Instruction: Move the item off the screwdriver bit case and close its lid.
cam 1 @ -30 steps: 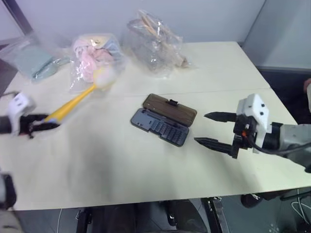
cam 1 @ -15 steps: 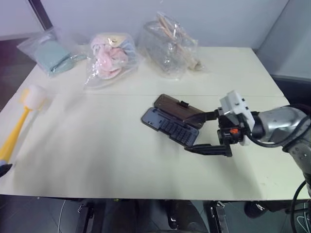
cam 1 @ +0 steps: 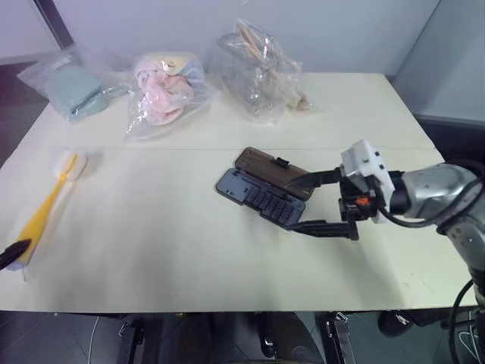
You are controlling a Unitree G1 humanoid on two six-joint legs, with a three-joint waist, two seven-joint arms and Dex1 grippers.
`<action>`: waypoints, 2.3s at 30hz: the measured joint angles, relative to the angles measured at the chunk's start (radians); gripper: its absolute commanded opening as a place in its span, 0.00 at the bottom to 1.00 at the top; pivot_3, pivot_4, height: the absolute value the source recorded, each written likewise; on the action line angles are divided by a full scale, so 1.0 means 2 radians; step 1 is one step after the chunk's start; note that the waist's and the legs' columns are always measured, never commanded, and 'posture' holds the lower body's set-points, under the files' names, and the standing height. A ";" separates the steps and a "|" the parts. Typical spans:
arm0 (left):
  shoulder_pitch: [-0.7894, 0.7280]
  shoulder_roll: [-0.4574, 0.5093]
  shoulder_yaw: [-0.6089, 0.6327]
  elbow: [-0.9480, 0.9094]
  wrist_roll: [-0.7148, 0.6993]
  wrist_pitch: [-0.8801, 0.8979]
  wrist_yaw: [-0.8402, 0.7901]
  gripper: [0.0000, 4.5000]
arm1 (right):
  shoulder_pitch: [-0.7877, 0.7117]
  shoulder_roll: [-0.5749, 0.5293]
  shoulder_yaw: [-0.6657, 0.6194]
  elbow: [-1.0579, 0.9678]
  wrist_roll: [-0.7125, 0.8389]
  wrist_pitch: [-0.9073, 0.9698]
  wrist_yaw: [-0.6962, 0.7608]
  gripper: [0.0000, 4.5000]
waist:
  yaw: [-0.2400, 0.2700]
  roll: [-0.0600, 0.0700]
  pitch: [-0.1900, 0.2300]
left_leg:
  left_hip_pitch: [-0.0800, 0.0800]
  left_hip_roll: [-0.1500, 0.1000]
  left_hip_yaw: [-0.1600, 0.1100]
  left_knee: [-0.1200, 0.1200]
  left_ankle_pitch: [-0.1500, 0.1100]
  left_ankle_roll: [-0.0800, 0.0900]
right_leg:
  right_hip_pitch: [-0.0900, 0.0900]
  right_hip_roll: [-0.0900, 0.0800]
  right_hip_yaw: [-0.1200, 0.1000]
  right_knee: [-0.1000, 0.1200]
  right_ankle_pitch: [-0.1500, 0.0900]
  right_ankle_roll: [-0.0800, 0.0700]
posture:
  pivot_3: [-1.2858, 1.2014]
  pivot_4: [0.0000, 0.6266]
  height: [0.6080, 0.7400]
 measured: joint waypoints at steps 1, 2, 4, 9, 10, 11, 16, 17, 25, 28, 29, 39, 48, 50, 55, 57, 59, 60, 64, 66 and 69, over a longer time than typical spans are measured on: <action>0.009 0.003 0.014 -0.016 -0.014 0.016 -0.007 0.98 | -0.005 0.005 0.001 0.011 -0.008 0.000 -0.007 1.00 | 0.000 0.000 0.000 | 0.000 0.000 0.000 0.000 0.000 0.000 | 0.000 0.000 0.000 0.000 0.000 -0.001 | 0.52 0.24 0.98; 0.019 0.005 0.038 -0.044 -0.037 0.043 -0.021 0.98 | -0.016 0.013 0.005 0.027 -0.020 0.000 -0.017 1.00 | 0.000 0.000 0.000 | 0.000 0.000 0.000 0.000 0.000 0.000 | 0.000 0.000 0.000 0.000 0.000 -0.001 | 0.52 0.24 0.98; 0.025 0.013 0.070 -0.101 -0.082 0.091 -0.048 0.98 | -0.038 0.024 0.013 0.055 -0.038 0.001 -0.034 1.00 | 0.001 0.000 0.000 | 0.000 0.000 0.000 0.000 0.000 0.000 | 0.000 0.000 0.000 0.000 0.000 -0.001 | 0.52 0.24 0.98; -0.024 0.071 0.117 -0.255 -0.245 0.254 -0.091 0.98 | -0.097 0.072 0.048 0.153 -0.099 -0.001 -0.067 1.00 | 0.003 0.000 0.000 | 0.000 -0.001 0.000 0.000 0.000 0.000 | 0.000 0.000 0.000 0.000 0.000 -0.001 | 0.52 0.24 0.98; -0.038 0.079 0.112 -0.287 -0.275 0.275 -0.093 0.98 | -0.109 0.081 0.061 0.179 -0.118 -0.004 -0.074 1.00 | 0.002 0.000 0.000 | 0.000 -0.002 0.001 0.000 0.000 0.000 | 0.000 0.000 0.001 0.000 0.000 -0.001 | 0.52 0.24 0.98; -0.048 0.085 0.099 -0.311 -0.294 0.286 -0.094 0.98 | -0.119 0.091 0.070 0.203 -0.134 -0.005 -0.082 1.00 | 0.001 0.001 0.000 | 0.000 -0.003 0.001 0.000 0.000 0.000 | 0.000 0.000 0.001 0.000 0.000 -0.001 | 0.52 0.24 0.98; -0.081 0.098 -0.056 -0.433 -0.332 0.289 -0.115 0.98 | -0.176 0.153 0.118 0.390 -0.230 -0.046 -0.119 1.00 | -0.009 0.002 0.001 | 0.000 -0.004 0.001 -0.001 0.001 -0.001 | -0.001 0.001 0.002 0.000 0.001 0.001 | 0.52 0.24 0.98; -0.087 0.098 -0.073 -0.441 -0.334 0.287 -0.117 0.98 | -0.182 0.160 0.119 0.412 -0.240 -0.054 -0.124 1.00 | -0.011 0.002 0.001 | -0.001 -0.003 0.001 -0.001 0.001 -0.001 | -0.002 0.001 0.002 0.000 0.001 0.001 | 0.52 0.24 0.98; -0.153 0.098 -0.137 -0.453 -0.335 0.276 -0.128 1.00 | -0.216 0.194 0.118 0.572 -0.304 -0.139 -0.112 0.69 | -0.017 0.002 0.001 | 0.000 -0.003 0.001 -0.002 0.001 -0.001 | -0.002 0.002 0.002 0.001 0.001 0.001 | 0.52 0.24 0.98; -0.160 0.098 -0.149 -0.454 -0.335 0.276 -0.129 1.00 | -0.219 0.195 0.115 0.592 -0.315 -0.160 -0.104 0.34 | -0.017 0.002 0.001 | 0.000 -0.004 0.000 -0.002 0.001 -0.001 | -0.001 0.002 0.002 0.001 0.001 0.001 | 0.52 0.24 0.98; -0.161 0.098 -0.153 -0.454 -0.334 0.276 -0.129 1.00 | -0.218 0.195 0.115 0.592 -0.321 -0.167 -0.097 0.22 | -0.017 0.002 0.001 | 0.000 -0.004 0.000 -0.001 0.001 -0.001 | -0.001 0.002 0.002 0.001 0.001 0.001 | 0.52 0.24 0.98; -0.149 0.098 -0.167 -0.452 -0.312 0.267 -0.134 1.00 | -0.196 0.195 0.117 0.579 -0.364 -0.250 -0.065 0.01 | -0.023 0.002 0.001 | 0.001 -0.003 0.000 -0.001 0.001 -0.002 | 0.000 0.003 0.002 0.001 0.001 0.001 | 0.52 0.24 0.98; 0.004 0.095 -0.079 -0.462 -0.283 0.280 -0.185 1.00 | -0.170 0.234 0.151 0.529 -0.382 -0.364 0.022 0.01 | -0.029 0.003 0.002 | 0.001 0.002 0.000 -0.002 0.001 -0.001 | -0.002 0.008 0.003 0.001 0.000 0.000 | 0.52 0.24 0.98; 0.036 0.092 -0.070 -0.477 -0.276 0.280 -0.196 1.00 | -0.170 0.252 0.165 0.516 -0.383 -0.373 0.045 0.01 | -0.027 0.003 0.002 | 0.001 0.003 0.000 -0.002 0.001 -0.002 | -0.002 0.008 0.003 0.001 0.000 -0.001 | 0.52 0.24 0.98; 0.067 0.066 -0.066 -0.511 -0.278 0.281 -0.189 1.00 | -0.165 0.268 0.181 0.478 -0.384 -0.381 0.078 0.01 | -0.020 0.004 0.002 | 0.000 0.003 0.000 -0.002 0.001 -0.002 | -0.002 0.008 0.003 0.001 0.000 -0.001 | 0.52 0.24 0.98; 0.073 0.052 -0.066 -0.527 -0.285 0.283 -0.177 1.00 | -0.155 0.269 0.184 0.458 -0.384 -0.377 0.082 0.01 | -0.019 0.004 0.002 | 0.000 0.002 0.001 -0.002 0.001 -0.002 | -0.002 0.007 0.003 0.001 0.000 -0.001 | 0.52 0.24 0.98; 0.091 0.035 -0.074 -0.544 -0.286 0.282 -0.166 1.00 | -0.140 0.271 0.188 0.431 -0.383 -0.372 0.086 0.01 | -0.019 0.004 0.002 | 0.000 0.002 0.001 -0.002 0.001 -0.002 | -0.002 0.007 0.003 0.001 0.000 -0.001 | 0.52 0.24 0.98; 0.100 0.028 -0.079 -0.550 -0.286 0.280 -0.162 0.94 | -0.133 0.271 0.191 0.419 -0.383 -0.370 0.088 0.00 | -0.019 0.004 0.002 | 0.000 0.003 0.000 -0.002 0.001 -0.002 | -0.002 0.008 0.003 0.001 0.000 -0.001 | 0.52 0.24 0.98; 0.108 -0.010 -0.104 -0.554 -0.269 0.256 -0.133 0.57 | -0.116 0.275 0.197 0.390 -0.384 -0.356 0.089 0.00 | -0.020 0.004 0.002 | 0.001 0.003 0.000 -0.002 0.001 -0.002 | -0.002 0.008 0.003 0.001 0.000 -0.002 | 0.52 0.24 0.98; 0.117 -0.015 -0.132 -0.549 -0.232 0.221 -0.130 0.33 | -0.112 0.275 0.200 0.379 -0.385 -0.352 0.089 0.00 | -0.020 0.004 0.002 | 0.001 0.003 0.000 -0.002 0.001 -0.003 | -0.002 0.008 0.003 0.001 0.000 -0.002 | 0.52 0.24 0.98; 0.126 -0.015 -0.165 -0.531 -0.181 0.170 -0.135 0.02 | -0.109 0.275 0.205 0.370 -0.388 -0.349 0.089 0.00 | -0.019 0.004 0.002 | 0.001 0.002 0.001 -0.002 0.001 -0.003 | -0.002 0.008 0.003 0.001 0.000 -0.002 | 0.52 0.24 0.98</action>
